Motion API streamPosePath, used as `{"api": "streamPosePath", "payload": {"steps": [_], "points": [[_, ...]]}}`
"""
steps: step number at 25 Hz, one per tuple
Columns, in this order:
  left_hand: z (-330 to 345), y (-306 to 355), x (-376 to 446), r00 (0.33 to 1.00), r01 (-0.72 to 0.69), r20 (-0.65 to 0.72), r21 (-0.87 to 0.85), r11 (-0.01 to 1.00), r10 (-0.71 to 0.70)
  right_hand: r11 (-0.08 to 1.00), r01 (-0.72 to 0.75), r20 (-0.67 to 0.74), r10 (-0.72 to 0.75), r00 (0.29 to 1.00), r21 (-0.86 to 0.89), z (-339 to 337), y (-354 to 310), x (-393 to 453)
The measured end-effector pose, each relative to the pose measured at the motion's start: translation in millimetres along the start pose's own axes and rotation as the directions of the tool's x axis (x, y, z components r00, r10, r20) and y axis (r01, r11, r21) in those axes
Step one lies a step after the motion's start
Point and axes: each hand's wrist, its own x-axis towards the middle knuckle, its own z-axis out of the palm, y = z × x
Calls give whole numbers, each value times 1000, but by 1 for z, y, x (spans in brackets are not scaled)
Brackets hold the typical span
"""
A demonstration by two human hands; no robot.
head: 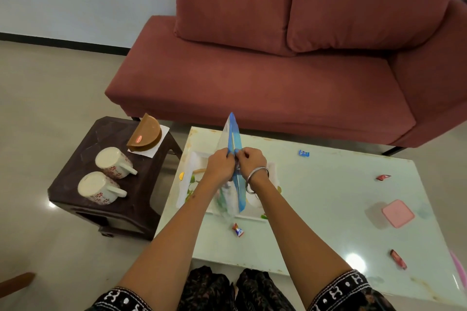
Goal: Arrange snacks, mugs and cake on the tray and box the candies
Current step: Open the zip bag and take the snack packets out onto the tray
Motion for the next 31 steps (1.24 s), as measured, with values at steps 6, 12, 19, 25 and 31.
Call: {"api": "streamPosePath", "payload": {"steps": [6, 12, 19, 25, 31], "points": [[16, -5, -3, 976, 44, -214, 50, 998, -32, 941, 15, -84, -46, 995, -338, 11, 0, -4], [15, -10, -3, 961, 66, -276, 138, 988, -25, 892, -23, -108, -29, 994, -451, 9, 4, -3], [-24, -21, -1, 953, -12, -281, 326, 945, 109, 824, -63, -163, -36, 986, -563, -16, 20, 7], [-65, -51, -4, 916, -284, -128, 463, 840, 380, 804, -203, -293, 37, 955, -559, -45, 47, 18], [-44, -49, -10, 924, -325, -80, 355, 877, 375, 870, -211, -369, 36, 929, -446, -47, 44, 19]]}}
